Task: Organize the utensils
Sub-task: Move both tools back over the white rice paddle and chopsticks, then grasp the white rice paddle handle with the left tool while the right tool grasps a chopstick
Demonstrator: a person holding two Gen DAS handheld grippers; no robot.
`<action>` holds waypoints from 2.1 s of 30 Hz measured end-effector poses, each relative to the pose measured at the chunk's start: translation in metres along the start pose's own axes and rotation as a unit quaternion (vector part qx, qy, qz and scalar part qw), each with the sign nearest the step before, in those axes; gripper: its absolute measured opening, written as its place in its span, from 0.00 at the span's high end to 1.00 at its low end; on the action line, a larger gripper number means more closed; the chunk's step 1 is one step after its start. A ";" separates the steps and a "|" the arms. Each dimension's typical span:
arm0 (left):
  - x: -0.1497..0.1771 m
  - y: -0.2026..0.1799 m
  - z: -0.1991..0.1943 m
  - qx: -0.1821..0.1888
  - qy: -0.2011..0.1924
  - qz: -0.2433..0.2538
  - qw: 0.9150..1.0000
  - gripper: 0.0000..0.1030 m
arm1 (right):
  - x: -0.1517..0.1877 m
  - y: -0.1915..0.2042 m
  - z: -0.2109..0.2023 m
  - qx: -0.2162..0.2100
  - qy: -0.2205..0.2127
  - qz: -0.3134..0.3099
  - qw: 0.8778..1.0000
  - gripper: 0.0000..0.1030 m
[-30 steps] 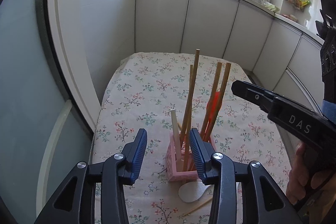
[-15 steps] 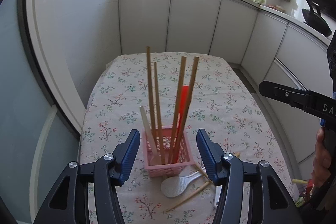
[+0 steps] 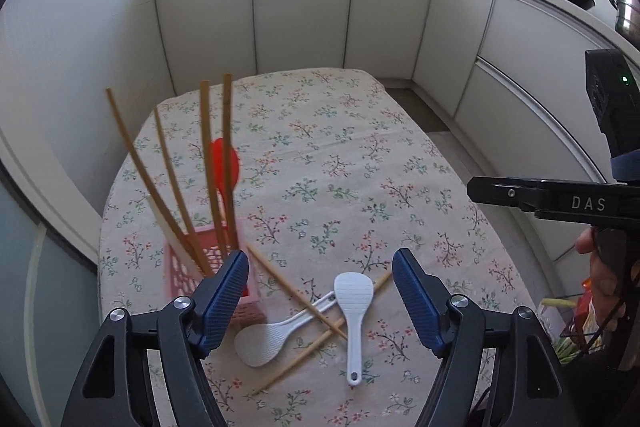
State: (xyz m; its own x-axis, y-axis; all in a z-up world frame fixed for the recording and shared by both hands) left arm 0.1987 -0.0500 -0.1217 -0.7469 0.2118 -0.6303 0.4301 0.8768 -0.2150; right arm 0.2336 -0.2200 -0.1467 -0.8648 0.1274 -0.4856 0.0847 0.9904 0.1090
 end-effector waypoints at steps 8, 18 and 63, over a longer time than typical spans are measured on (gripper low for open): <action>0.021 -0.031 0.054 0.028 0.094 0.001 0.995 0.27 | 0.015 -0.048 0.024 0.020 0.059 0.046 0.997 0.40; 0.044 -0.024 0.105 0.003 0.177 -0.005 0.984 0.48 | 0.027 -0.084 0.039 0.036 0.097 0.077 0.992 0.40; 0.002 -0.007 0.043 -0.010 0.037 -0.009 0.999 0.97 | 0.059 -0.019 0.118 -0.006 0.202 0.087 0.975 0.42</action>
State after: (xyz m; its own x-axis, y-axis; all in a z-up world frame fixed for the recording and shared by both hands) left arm 0.2160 -0.0740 -0.1539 -0.7902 0.2261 -0.5696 0.4062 0.8892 -0.2105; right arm 0.2387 -0.2252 -0.2797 -0.9626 0.2596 -0.0774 0.2438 0.9547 0.1707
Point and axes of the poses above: each gripper's, at about its wrist camera, not at the fingertips, and z roughly the way its jaws point, y to its left, x to its underside, the point moved 9 cm from there along z, roughly the way its jaws point, and after that the axes turned 10 degrees about x, right-handed, at the moved point
